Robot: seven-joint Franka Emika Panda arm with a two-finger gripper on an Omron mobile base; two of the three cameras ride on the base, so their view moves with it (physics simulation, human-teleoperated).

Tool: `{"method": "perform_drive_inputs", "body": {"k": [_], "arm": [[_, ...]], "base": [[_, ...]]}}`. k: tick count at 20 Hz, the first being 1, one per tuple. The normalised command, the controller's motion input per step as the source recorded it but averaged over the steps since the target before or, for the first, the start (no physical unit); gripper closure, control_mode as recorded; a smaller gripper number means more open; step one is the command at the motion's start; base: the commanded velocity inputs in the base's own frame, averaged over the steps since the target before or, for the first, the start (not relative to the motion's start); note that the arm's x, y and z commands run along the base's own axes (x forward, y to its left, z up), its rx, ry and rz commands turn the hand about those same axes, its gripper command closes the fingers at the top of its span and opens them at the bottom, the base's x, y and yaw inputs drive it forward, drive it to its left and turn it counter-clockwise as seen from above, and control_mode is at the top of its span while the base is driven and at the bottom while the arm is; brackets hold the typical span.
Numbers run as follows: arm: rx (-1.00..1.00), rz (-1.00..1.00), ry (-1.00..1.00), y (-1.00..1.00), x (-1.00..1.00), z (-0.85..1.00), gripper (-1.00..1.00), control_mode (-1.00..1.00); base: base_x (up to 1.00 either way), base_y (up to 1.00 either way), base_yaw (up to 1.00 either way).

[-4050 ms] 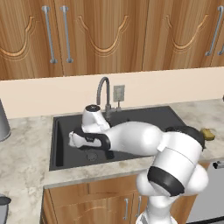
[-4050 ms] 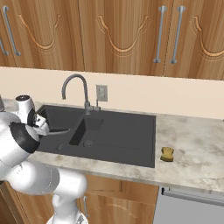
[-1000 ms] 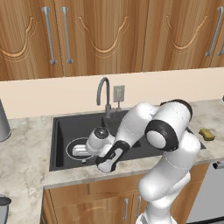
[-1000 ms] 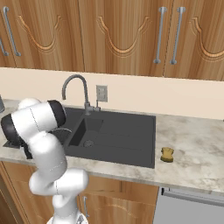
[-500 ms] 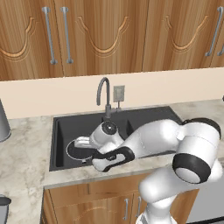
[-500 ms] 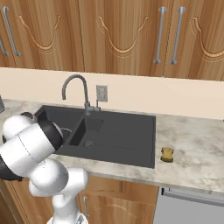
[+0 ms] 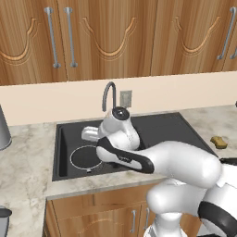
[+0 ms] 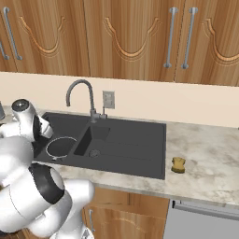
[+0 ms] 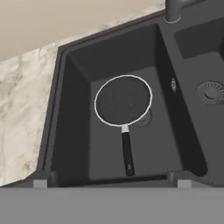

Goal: Pick the pan and sponge and place them into the sink. Then turn on the water.

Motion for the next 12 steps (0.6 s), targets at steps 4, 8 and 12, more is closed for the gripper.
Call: {"method": "perform_drive_inputs", "body": {"k": [4, 8, 12], "arm": [[0.00, -0.17, 0.28, -0.63, -0.67, 0.71, -1.00, -1.00], [0.00, -0.15, 0.28, -0.94, -0.67, 0.53, -1.00, -1.00], [-0.02, -0.05, 0.15, -1.00, -0.43, 0.35, -1.00, -1.00]], "base": [[0.00, 0.00, 0.00], [0.00, 0.00, 0.00], [0.00, 0.00, 0.00]]}}
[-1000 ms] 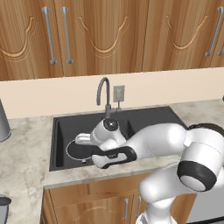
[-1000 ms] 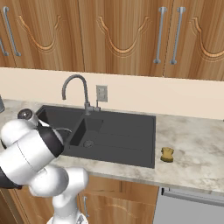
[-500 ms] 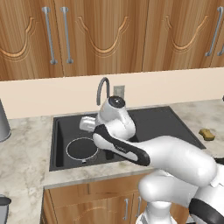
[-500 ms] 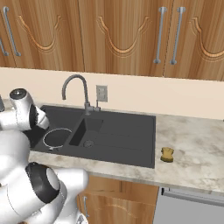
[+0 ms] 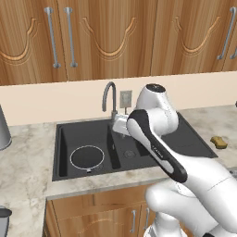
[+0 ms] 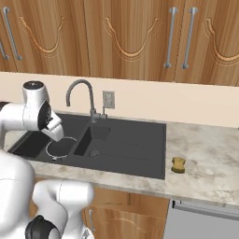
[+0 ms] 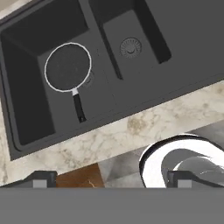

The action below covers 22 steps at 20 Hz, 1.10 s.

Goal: Pick the pan and sponge and place them into the sink. Then turn on the water.

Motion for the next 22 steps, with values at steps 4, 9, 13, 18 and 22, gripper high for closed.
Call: {"method": "perform_drive_inputs", "body": {"k": [4, 9, 13, 18, 22], "arm": [[-0.12, 0.00, 0.00, -1.00, -0.11, 0.15, -1.00, -1.00], [-0.18, 0.06, 0.00, -1.00, -0.04, 0.02, -1.00, -1.00], [-0.22, 0.11, 0.00, -1.00, 0.00, 0.00, -1.00, -1.00], [-0.18, 0.04, -0.03, -1.00, 0.07, 0.00, -1.00, -1.00], [-0.06, 0.04, -0.04, -1.00, 0.07, 0.00, -1.00, -1.00]], "base": [[0.00, 0.00, 0.00], [0.00, 0.00, 0.00], [0.00, 0.00, 0.00], [0.00, 0.00, 0.00], [0.00, 0.00, 0.00]]}}
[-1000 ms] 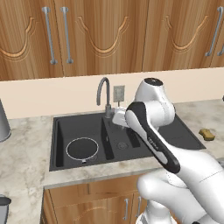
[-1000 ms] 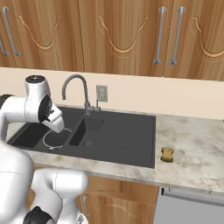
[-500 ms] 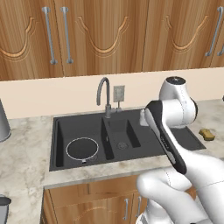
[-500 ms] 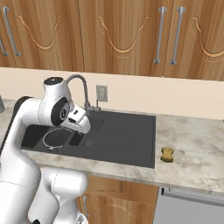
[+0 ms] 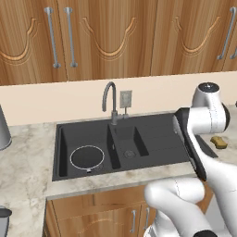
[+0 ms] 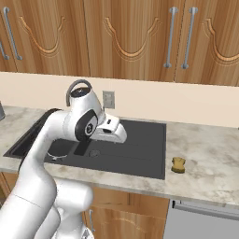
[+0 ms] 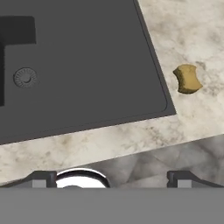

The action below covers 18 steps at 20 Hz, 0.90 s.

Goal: Pick the pan and sponge and place them into the sink. Then turn on the water.

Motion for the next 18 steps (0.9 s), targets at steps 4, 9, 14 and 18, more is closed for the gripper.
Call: {"method": "perform_drive_inputs", "body": {"k": [4, 9, 14, 18], "arm": [[0.00, 0.00, 0.00, -1.00, 0.30, -0.08, -1.00, -1.00], [0.00, 0.00, 0.03, -1.00, 0.61, -0.27, -1.00, -1.00], [0.00, -0.03, 0.00, -1.00, 0.51, -0.34, -1.00, -1.00], [0.00, -0.06, 0.02, -0.80, 0.24, -0.51, -1.00, -1.00]], "base": [[0.00, 0.00, 0.00], [0.00, 0.00, 0.00], [0.00, 0.00, 0.00], [0.00, 0.00, 0.00]]}}
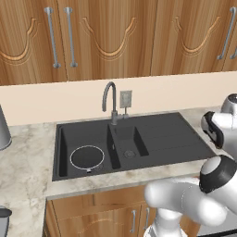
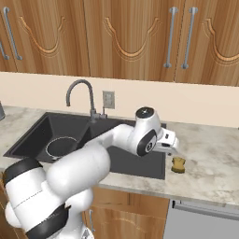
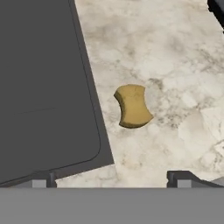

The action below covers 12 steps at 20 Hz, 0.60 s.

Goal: Pick the pan and sponge and place them into the sink. Then turn on the water.

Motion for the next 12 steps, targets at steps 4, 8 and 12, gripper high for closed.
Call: {"method": "perform_drive_inputs", "body": {"k": [4, 8, 12], "arm": [[0.00, -0.06, 0.06, -0.48, 0.05, -0.61, -1.00, -1.00], [0.02, -0.03, 0.06, -0.35, 0.10, -0.53, -1.00, -1.00], [0.01, -0.01, 0.04, -0.34, 0.28, -0.32, -1.00, -1.00]], "base": [[0.00, 0.00, 0.00], [0.00, 0.00, 0.00], [0.00, 0.00, 0.00]]}}
